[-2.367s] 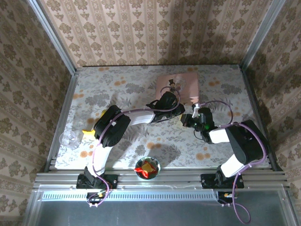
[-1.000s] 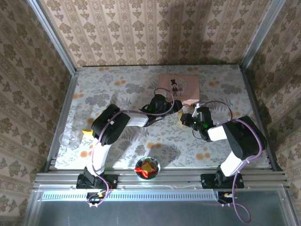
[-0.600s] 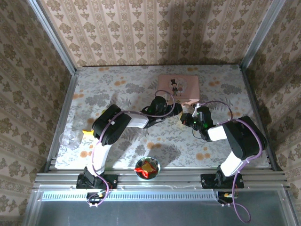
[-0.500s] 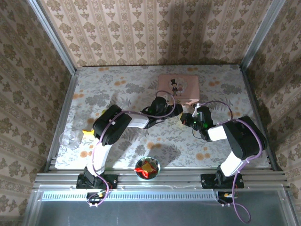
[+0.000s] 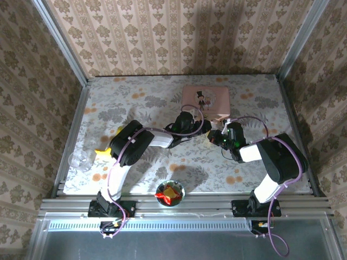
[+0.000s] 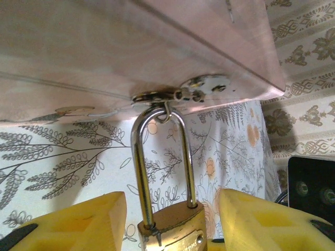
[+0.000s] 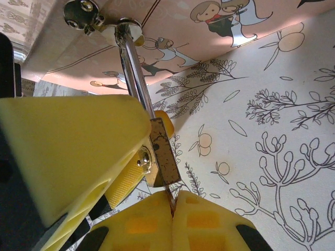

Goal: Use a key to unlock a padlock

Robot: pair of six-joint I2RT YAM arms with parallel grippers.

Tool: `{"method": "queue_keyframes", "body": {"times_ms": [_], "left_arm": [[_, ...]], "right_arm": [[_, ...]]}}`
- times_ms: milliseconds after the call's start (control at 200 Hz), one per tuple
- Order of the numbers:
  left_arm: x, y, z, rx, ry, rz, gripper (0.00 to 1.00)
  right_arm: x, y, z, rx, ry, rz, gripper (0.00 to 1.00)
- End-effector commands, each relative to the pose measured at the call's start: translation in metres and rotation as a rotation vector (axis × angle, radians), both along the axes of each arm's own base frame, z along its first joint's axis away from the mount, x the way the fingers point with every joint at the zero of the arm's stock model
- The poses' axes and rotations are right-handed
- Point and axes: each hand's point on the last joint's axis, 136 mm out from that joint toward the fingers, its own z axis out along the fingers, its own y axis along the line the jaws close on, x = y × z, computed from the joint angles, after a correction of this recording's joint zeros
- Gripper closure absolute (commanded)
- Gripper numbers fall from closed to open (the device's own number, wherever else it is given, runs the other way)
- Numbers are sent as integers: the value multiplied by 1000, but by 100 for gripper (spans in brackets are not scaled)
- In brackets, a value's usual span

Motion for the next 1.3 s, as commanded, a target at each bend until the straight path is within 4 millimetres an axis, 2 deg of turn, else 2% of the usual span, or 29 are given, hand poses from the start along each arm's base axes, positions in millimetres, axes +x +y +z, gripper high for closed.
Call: {"method": "queue_keyframes", "body": {"times_ms": [0, 330, 455, 530, 745, 910, 1030, 1050, 1115, 1240, 1295], "left_arm": [[1, -13, 10, -50, -20, -27, 50], [-5, -18, 12, -68, -14, -42, 60], [-5, -16, 15, -66, -23, -40, 68], [-5, -15, 15, -59, -28, -37, 77], [-4, -14, 16, -49, -42, -35, 92], [-3, -15, 18, -47, -51, -37, 100], [-3, -13, 18, -34, -50, -34, 100], [-3, -13, 18, -32, -47, -32, 100], [-4, -12, 20, -33, -39, -23, 100], [-6, -9, 27, -43, -11, 0, 100], [-7, -8, 31, -45, 11, 10, 100]], "right_arm": [[18, 8, 42, 42, -143, 16, 99], [22, 9, 46, 53, -152, 13, 99], [20, 8, 46, 41, -149, 11, 98], [19, 7, 47, 29, -146, 11, 96], [11, -1, 48, -37, -120, 8, 89], [2, -8, 47, -95, -95, 2, 77], [-6, -17, 47, -148, -81, -8, 70], [-8, -18, 55, -153, -100, -12, 69], [-14, -23, 58, -179, -98, -17, 69], [-25, -32, 62, -230, -99, -22, 68], [-29, -35, 62, -260, -92, -19, 72]]}}
